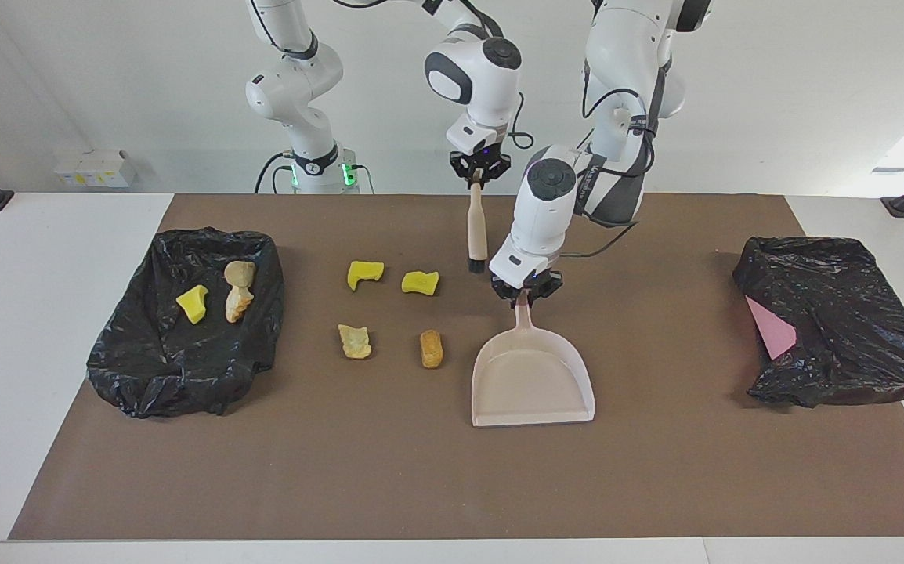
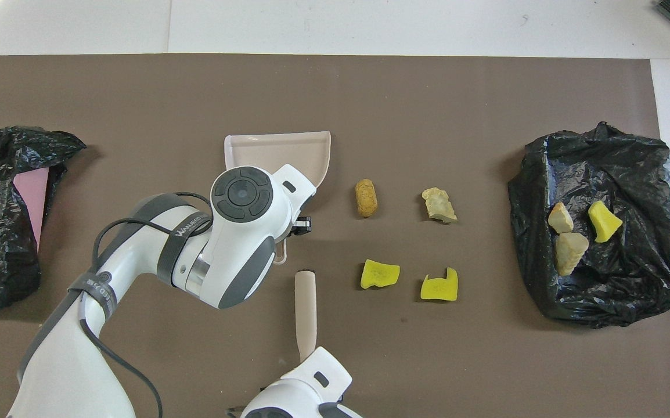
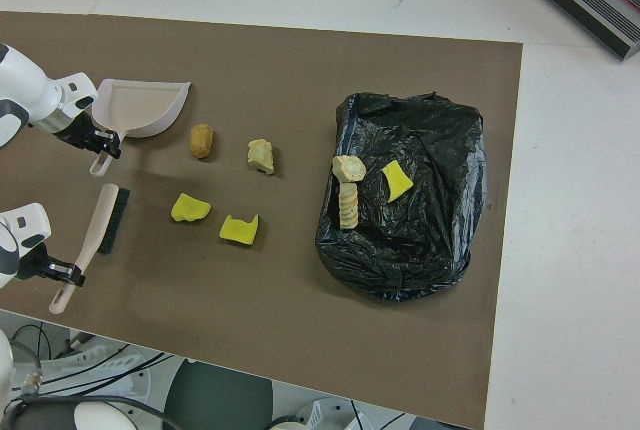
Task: Sweep and dump trash in bin
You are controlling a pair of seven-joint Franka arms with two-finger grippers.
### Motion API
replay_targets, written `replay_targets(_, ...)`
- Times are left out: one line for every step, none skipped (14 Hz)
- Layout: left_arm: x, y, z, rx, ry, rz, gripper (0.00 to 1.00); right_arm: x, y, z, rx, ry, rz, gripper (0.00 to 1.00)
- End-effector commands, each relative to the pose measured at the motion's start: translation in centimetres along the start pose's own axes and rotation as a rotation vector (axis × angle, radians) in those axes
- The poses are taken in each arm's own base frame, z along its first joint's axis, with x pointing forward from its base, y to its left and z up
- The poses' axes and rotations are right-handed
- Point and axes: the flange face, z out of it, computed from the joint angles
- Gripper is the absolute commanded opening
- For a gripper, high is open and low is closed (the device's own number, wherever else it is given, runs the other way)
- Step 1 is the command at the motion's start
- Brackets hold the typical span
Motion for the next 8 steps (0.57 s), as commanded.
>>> replay_targets(0.9, -2.6, -1.5, 0.0, 0.022, 0.054, 0.0, 1.2, 5.6, -0.9, -0.033, -0.026, 0.111, 0.0)
replay_targets(1.4, -3.9, -2.2, -0.001, 0.027, 0.085, 0.0, 1.9, 7.0, -0.8, -0.038, -0.027, 0.142, 0.0)
replay_targets(1.6, -4.9, -2.5, 0.003, 0.015, 0.119, 0.0, 2.9, 8.3, 0.0, -0.051, -0.037, 0.175, 0.0)
replay_targets(1.8, -5.9, -3.2, 0.006, 0.008, 0.168, 0.0, 4.1, 9.5, 0.6, -0.065, -0.043, 0.207, 0.0)
replay_targets(1.8, -7.3, -4.1, 0.008, -0.004, 0.229, 0.0, 5.4, 11.1, 1.0, -0.088, -0.048, 0.242, 0.0)
replay_targets(2.0, -9.0, -4.9, 0.009, -0.018, 0.304, 0.0, 6.4, 12.5, 1.4, -0.119, -0.06, 0.266, 0.0)
replay_targets(2.0, -10.3, -5.7, 0.009, -0.031, 0.375, 0.0, 7.0, 13.6, 1.7, -0.159, -0.058, 0.276, 0.0)
replay_targets(1.8, -11.8, -6.3, 0.009, -0.056, 0.427, 0.0, 7.7, 14.7, 2.0, -0.179, -0.067, 0.298, 0.0)
